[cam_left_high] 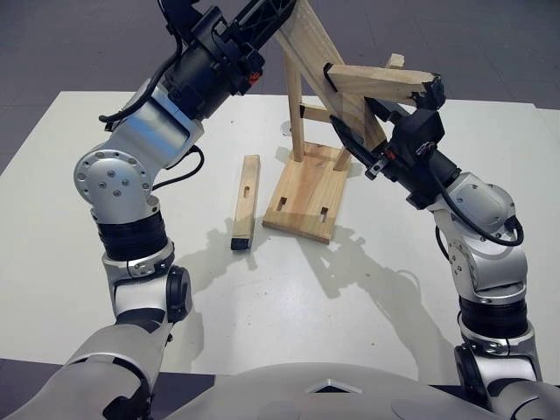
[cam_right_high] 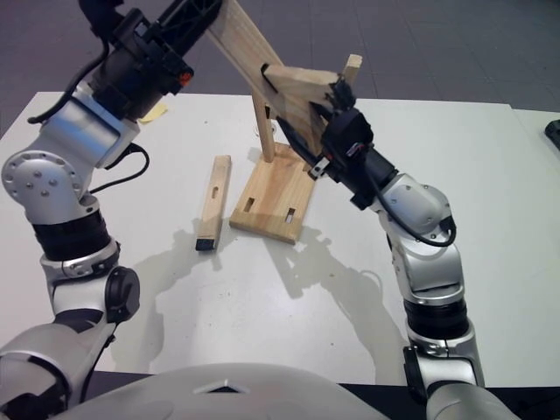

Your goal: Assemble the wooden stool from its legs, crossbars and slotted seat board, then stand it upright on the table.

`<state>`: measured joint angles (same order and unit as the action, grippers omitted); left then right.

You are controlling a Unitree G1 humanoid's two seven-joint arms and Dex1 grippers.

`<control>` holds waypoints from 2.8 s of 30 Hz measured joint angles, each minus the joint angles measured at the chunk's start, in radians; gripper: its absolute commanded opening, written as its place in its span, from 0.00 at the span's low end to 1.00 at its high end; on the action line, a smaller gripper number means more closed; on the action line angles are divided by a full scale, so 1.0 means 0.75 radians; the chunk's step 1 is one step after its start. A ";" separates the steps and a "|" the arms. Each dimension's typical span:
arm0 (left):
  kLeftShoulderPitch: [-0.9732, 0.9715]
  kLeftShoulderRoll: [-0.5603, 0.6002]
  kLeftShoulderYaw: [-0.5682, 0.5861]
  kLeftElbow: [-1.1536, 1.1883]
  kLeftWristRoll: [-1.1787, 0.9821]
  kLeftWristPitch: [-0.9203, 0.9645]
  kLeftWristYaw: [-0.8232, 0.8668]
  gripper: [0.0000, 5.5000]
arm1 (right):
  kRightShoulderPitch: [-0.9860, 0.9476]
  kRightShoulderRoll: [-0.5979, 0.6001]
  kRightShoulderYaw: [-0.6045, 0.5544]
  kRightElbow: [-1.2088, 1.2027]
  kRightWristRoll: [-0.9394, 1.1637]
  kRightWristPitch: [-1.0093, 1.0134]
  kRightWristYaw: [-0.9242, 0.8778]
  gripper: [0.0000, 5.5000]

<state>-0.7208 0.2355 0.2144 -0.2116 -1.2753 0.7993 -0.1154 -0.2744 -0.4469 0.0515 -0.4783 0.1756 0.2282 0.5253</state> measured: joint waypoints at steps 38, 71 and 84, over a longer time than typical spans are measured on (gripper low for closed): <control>0.390 -0.091 -0.114 -0.245 0.608 -0.073 0.552 0.19 | 0.384 0.100 0.066 0.349 -0.365 0.017 -0.293 0.98; 0.523 -0.125 -0.124 -0.406 0.736 -0.011 0.460 0.19 | 0.345 0.227 0.079 0.349 -0.411 0.057 -0.405 0.98; 0.659 -0.058 -0.361 -0.542 0.938 -0.078 0.349 0.19 | 0.264 0.236 0.174 0.385 -0.482 0.067 -0.390 0.98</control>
<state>-0.2266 0.1918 -0.0566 -0.6181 -0.5722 0.7408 0.1461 -0.0760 -0.2702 0.1821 -0.1894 -0.1857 0.2787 0.2332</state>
